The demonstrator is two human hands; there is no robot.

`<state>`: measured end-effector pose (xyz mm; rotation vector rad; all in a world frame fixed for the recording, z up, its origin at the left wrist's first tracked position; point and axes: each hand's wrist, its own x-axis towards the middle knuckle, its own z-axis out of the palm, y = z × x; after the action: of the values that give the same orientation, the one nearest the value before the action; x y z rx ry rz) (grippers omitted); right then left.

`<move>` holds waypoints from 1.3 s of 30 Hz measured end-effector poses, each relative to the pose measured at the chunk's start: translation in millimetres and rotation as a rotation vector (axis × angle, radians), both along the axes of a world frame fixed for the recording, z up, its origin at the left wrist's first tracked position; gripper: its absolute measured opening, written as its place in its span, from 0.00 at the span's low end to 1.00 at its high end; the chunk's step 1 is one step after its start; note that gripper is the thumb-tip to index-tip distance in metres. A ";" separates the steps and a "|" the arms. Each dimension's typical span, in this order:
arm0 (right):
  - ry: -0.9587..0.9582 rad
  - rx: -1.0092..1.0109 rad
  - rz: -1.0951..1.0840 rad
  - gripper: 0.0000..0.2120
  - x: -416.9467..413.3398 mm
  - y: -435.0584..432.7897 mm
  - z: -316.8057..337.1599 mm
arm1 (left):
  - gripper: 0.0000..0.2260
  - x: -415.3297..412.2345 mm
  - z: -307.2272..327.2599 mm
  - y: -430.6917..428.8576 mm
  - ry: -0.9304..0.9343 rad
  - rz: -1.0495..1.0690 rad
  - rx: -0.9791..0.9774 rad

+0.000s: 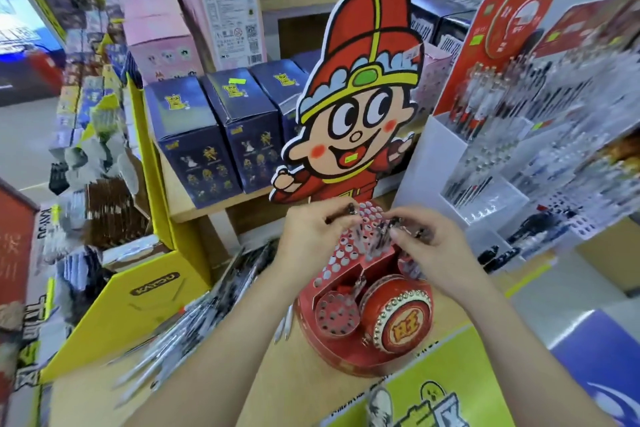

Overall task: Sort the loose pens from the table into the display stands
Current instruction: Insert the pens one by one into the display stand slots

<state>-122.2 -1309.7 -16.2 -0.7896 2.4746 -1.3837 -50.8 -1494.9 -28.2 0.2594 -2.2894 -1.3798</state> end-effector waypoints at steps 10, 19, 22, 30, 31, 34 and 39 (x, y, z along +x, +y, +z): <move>0.052 0.101 0.057 0.10 -13.5 -5.8 7.7 | 0.07 -14.5 7.6 -1.2 -0.086 -0.261 -0.275; 0.011 0.178 0.250 0.14 -27.3 -0.7 16.8 | 0.09 -21.9 10.3 4.0 -0.199 -0.292 -0.387; 0.035 0.155 0.291 0.14 -34.0 0.6 13.9 | 0.10 -21.7 12.9 4.6 -0.245 -0.289 -0.395; 0.033 0.133 0.326 0.17 -40.4 6.7 11.4 | 0.12 -13.6 11.8 15.9 -0.318 -0.194 -0.303; 0.030 0.095 0.294 0.18 -39.1 8.5 14.4 | 0.13 -10.6 13.1 17.1 -0.332 -0.166 -0.271; 0.053 -0.086 0.142 0.15 -31.1 12.7 29.0 | 0.16 6.8 14.0 15.9 -0.322 0.031 -0.140; 0.007 -0.257 0.116 0.12 0.5 5.0 61.0 | 0.11 65.0 1.6 -5.5 -0.282 0.397 -0.060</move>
<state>-121.7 -1304.8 44.8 -0.9742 2.2424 -1.6785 14.2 -1500.3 -26.6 0.8858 -2.3245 -1.1246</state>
